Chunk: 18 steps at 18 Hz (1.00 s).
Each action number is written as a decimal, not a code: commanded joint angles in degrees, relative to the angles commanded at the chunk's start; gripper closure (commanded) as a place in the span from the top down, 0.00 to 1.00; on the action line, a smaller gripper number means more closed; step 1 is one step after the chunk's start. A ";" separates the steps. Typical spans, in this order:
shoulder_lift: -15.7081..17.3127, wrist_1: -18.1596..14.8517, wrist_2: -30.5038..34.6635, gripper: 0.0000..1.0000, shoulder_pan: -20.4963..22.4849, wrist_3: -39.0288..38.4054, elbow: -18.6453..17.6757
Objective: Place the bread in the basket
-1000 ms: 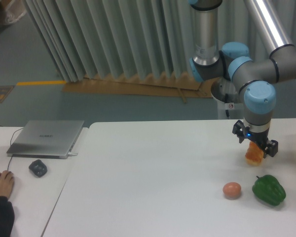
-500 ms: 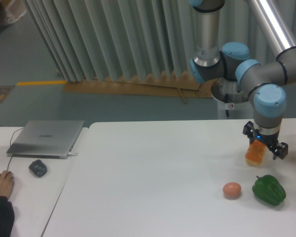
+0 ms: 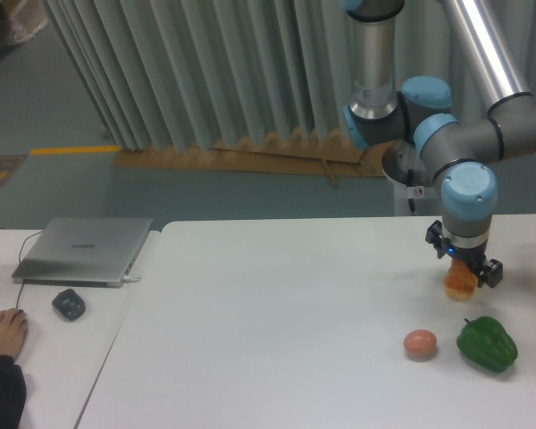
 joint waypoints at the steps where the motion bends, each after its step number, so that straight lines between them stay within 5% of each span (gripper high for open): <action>1: 0.00 0.00 0.00 1.00 0.00 -0.09 0.00; 18: -0.35 1.14 1.49 1.00 -0.62 -0.61 -0.70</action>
